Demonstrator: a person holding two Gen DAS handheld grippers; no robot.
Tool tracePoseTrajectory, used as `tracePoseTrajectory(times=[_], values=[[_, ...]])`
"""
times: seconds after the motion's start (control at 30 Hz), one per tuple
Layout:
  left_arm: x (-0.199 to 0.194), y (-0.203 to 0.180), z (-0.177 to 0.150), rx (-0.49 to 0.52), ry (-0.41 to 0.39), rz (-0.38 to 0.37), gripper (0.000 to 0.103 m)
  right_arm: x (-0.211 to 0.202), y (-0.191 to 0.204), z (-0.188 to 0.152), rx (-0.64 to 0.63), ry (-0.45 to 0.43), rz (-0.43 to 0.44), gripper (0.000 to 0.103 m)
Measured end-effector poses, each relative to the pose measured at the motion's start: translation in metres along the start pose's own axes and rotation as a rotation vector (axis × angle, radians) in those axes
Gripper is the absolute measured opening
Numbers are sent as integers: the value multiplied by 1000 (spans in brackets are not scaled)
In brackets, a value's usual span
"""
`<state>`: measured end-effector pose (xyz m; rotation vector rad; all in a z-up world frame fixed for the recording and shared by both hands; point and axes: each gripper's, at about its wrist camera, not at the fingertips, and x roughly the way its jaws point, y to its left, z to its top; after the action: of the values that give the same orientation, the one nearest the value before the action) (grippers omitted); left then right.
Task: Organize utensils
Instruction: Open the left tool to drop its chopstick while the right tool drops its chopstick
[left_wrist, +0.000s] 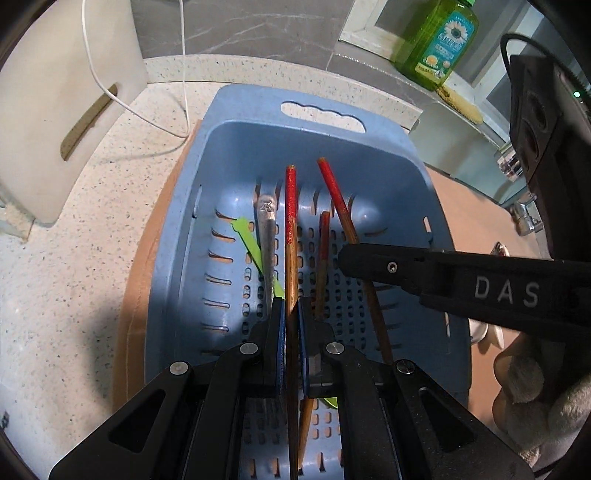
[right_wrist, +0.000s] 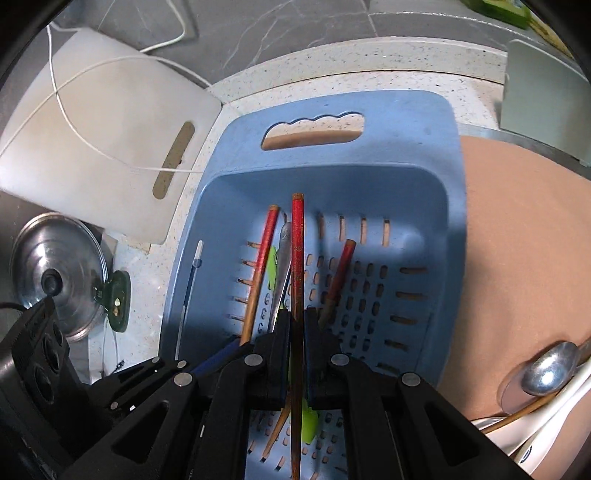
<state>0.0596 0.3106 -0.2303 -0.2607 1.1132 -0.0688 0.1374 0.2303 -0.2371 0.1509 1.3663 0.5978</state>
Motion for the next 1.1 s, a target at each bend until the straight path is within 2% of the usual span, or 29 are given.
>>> tracePoseTrajectory(times=[0.3,0.53,0.87,1.1], values=[[6,-1,-1,14,11,52,6,17,13,1,-76,44,-86,6],[7,-1,-1,14,13,66,6,22,13,3,-100,45,-128,7],[6,0,-1,-4,8,70,6,17,13,4,-122,32,-140,8],[-1,2,-4,-23,-1,75,8,5,13,3,-131,19,-118,15]])
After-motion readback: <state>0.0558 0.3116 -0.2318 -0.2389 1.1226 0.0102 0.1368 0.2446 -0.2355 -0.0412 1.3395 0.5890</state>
